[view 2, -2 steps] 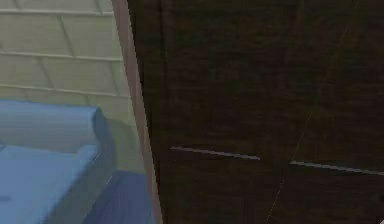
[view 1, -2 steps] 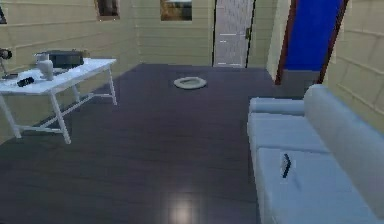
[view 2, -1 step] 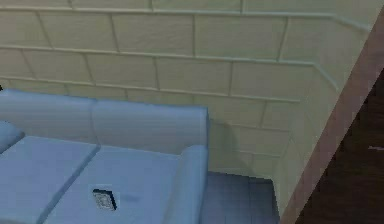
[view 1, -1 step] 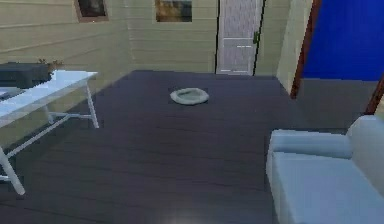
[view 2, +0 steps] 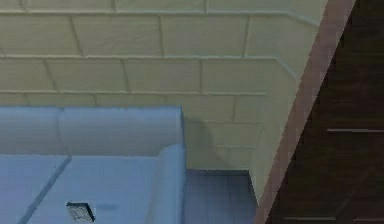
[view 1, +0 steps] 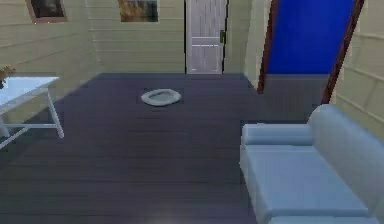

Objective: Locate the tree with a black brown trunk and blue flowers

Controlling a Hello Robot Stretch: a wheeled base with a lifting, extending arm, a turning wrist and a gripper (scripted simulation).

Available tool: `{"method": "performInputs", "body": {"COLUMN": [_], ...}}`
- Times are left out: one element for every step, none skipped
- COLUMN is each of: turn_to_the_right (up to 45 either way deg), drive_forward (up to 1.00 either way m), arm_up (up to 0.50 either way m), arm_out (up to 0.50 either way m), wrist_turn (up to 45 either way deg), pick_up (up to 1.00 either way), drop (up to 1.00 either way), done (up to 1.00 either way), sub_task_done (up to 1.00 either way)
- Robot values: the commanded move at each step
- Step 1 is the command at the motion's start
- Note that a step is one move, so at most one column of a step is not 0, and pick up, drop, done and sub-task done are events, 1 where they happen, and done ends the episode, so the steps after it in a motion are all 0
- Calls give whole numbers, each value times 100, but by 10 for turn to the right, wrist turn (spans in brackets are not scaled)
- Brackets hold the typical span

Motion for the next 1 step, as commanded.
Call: {"method": "performInputs", "body": {"turn_to_the_right": [0], "drive_forward": [100], "arm_up": [0], "arm_out": [0], "wrist_turn": [0], "pick_up": [0], "drop": [0], "done": [0], "sub_task_done": [0]}}
